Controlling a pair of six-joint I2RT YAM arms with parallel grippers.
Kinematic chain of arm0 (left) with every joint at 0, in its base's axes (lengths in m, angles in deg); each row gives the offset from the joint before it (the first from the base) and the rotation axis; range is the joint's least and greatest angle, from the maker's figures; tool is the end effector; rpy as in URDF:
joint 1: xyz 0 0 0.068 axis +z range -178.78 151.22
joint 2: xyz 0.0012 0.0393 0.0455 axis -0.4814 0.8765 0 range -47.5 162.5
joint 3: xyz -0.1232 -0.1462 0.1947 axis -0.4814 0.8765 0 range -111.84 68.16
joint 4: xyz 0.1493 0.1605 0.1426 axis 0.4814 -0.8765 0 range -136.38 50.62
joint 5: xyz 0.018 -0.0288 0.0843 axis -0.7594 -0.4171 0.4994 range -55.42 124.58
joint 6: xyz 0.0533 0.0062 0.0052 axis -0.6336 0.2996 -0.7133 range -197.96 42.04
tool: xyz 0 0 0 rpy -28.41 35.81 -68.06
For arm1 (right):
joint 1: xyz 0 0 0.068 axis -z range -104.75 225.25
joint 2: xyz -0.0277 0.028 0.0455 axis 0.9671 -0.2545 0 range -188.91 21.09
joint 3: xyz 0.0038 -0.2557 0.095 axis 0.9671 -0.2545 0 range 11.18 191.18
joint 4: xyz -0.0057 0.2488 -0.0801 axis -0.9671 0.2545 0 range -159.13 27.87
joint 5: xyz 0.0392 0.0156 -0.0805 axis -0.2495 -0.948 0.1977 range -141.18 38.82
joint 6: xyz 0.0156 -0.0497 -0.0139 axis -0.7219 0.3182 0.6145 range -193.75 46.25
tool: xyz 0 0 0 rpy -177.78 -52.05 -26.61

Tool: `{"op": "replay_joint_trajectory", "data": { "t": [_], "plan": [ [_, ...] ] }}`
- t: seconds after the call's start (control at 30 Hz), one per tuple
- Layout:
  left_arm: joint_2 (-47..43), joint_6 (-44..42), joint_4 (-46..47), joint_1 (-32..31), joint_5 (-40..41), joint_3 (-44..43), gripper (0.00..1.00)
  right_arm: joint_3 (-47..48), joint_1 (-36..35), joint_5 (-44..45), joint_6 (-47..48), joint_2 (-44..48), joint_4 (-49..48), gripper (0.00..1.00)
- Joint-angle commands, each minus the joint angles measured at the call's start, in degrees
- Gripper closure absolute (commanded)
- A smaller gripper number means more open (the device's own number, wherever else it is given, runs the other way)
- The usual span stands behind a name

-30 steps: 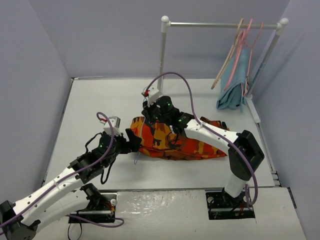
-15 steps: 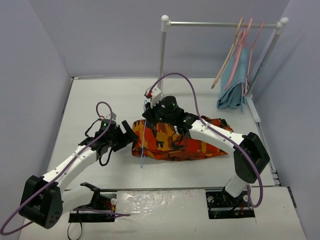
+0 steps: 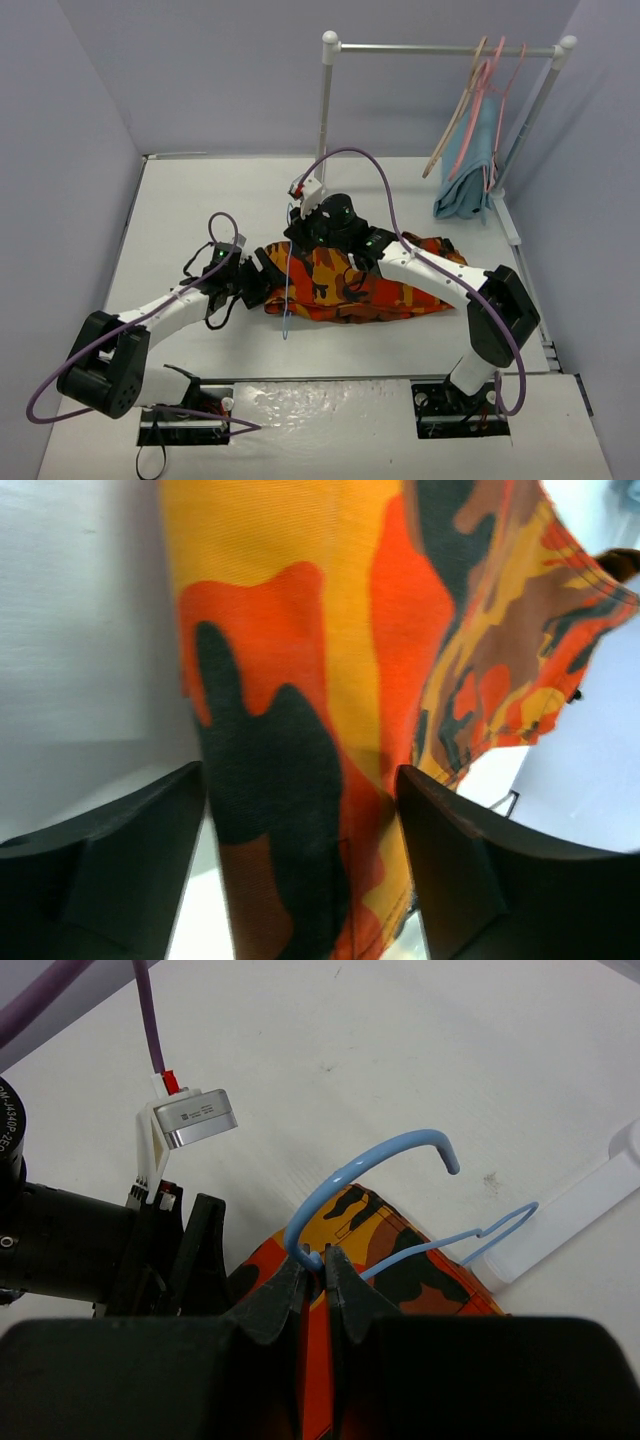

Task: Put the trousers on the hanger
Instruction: Place trousers on hanger

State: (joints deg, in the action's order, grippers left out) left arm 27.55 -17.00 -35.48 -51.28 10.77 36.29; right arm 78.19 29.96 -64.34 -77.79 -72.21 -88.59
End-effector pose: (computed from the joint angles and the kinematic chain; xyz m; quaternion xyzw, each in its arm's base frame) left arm 0.2292 -0.1106 0.1772 -0.2078 0.8640 -0.4181 0.1887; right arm 0.2680 0.2825 0.3094 -0.3330 0.6686 0.3531 0.5634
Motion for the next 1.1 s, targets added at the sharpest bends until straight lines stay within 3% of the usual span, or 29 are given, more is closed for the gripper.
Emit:
{"op": "replay_joint_trajectory", "data": {
  "t": [0.0, 0.13, 0.17, 0.57, 0.8, 1.07],
  "plan": [
    [-0.92, 1.31, 7.87, -0.26, -3.34, -2.1, 0.49, 1.02, 0.39, -1.06, -0.25, 4.18, -4.72, 1.0],
    [-3.12, -1.11, 4.15, -0.11, -2.17, -3.87, 0.97, 0.87, 0.47, -0.69, 0.53, 4.9, -3.99, 1.0],
    [-3.91, -2.4, 1.53, -0.05, -1.49, -4.96, 1.0, 0.71, 0.51, -0.61, 0.79, 5.21, -3.64, 1.0],
    [-9.42, -20.37, -25.54, 1.14, 1.92, -24.79, 1.0, -2.02, 0.9, -0.22, 2.7, 10.5, -1.03, 1.0],
    [-11.26, -24.58, -31.51, 1.41, 2.38, -30.83, 1.0, -2.76, 1.62, -0.38, 2.99, 11.38, -1.11, 1.0],
    [-13.77, -23.26, -33.96, 1.67, 4.62, -35.44, 1.0, -5.92, 1.79, 1.64, 1.92, 12.16, -3.6, 1.0]
  ]
}}
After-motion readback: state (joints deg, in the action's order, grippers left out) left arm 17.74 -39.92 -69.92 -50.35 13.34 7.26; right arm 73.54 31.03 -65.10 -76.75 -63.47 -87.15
